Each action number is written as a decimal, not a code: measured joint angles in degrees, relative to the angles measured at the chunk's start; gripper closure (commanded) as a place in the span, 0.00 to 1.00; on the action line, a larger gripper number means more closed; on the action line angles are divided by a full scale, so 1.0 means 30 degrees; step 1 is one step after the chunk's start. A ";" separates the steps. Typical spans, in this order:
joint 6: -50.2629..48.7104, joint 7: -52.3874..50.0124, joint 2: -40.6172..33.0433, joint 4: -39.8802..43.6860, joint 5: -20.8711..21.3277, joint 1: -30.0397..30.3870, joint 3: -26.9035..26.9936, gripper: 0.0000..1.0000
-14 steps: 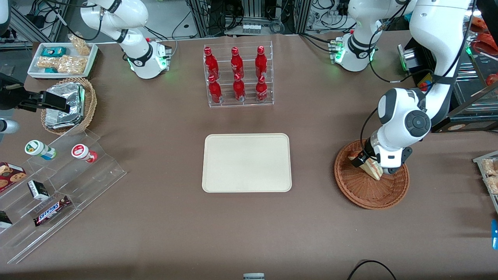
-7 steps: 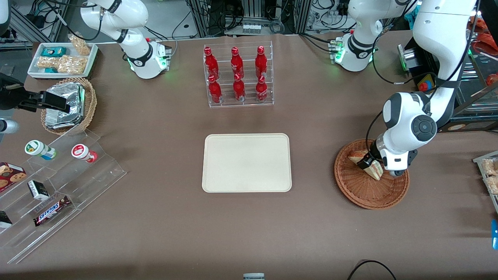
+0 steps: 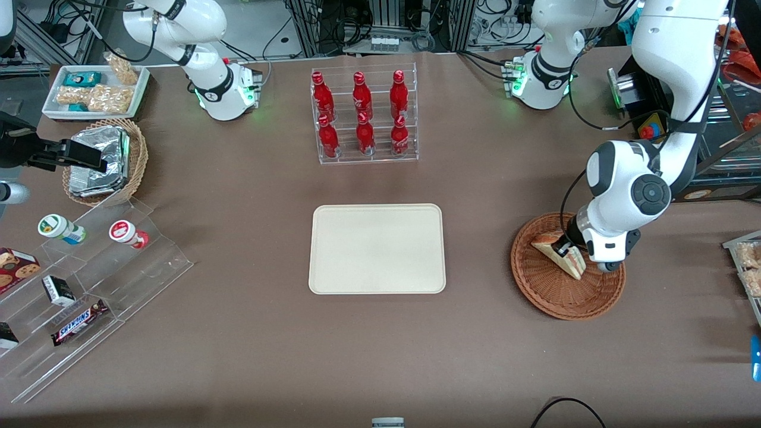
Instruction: Place sandwich from basket to tray
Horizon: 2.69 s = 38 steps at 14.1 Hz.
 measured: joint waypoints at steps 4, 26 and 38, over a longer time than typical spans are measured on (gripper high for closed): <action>-0.2827 0.0072 -0.1845 0.0789 0.0095 -0.2729 -0.0212 0.88; -0.3084 -0.0582 0.7773 1.1194 0.1285 -1.4965 0.0355 0.00; -1.7572 0.7579 -0.1248 1.1789 -0.0261 -0.7925 0.1075 0.00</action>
